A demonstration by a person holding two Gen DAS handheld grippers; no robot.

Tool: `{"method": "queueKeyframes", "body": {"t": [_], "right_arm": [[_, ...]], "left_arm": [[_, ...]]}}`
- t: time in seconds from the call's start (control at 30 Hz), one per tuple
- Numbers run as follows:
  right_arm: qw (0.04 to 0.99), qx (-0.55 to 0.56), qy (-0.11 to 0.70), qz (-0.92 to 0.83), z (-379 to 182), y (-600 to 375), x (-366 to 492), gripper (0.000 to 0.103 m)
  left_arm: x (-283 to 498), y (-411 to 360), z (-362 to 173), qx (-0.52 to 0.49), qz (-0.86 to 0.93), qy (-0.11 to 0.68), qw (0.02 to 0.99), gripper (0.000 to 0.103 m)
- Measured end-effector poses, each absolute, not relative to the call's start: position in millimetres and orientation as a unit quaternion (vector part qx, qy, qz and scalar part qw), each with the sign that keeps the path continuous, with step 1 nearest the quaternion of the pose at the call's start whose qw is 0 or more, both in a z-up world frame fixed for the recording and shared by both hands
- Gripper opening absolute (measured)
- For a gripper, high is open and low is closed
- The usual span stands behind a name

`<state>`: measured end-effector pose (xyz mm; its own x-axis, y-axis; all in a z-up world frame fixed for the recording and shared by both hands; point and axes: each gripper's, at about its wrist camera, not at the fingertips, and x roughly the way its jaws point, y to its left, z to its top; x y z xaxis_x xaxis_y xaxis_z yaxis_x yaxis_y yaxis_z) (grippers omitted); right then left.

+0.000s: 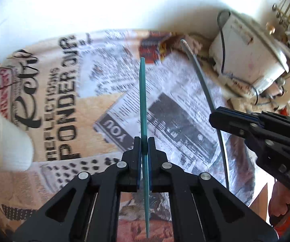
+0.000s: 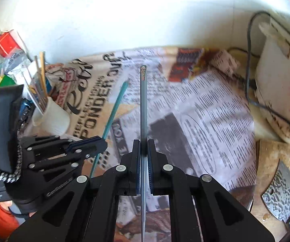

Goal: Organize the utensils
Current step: 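Lift the grey and teal chopsticks and carry them over the white cup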

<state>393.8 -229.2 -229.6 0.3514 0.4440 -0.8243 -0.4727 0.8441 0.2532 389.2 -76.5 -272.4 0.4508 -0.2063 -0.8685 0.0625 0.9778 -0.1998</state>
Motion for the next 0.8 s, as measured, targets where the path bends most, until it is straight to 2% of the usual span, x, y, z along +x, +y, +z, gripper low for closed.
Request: {"method": "queueKeyframes", "body": {"t": [0.8], "right_arm": [[0.833,-0.033,0.380,0.400,-139.6,-89.7,339.6,0.006]], "left_arm": [[287.2,85.5,-145.5,-0.123,0.078,0.332,0.932,0.004]]}}
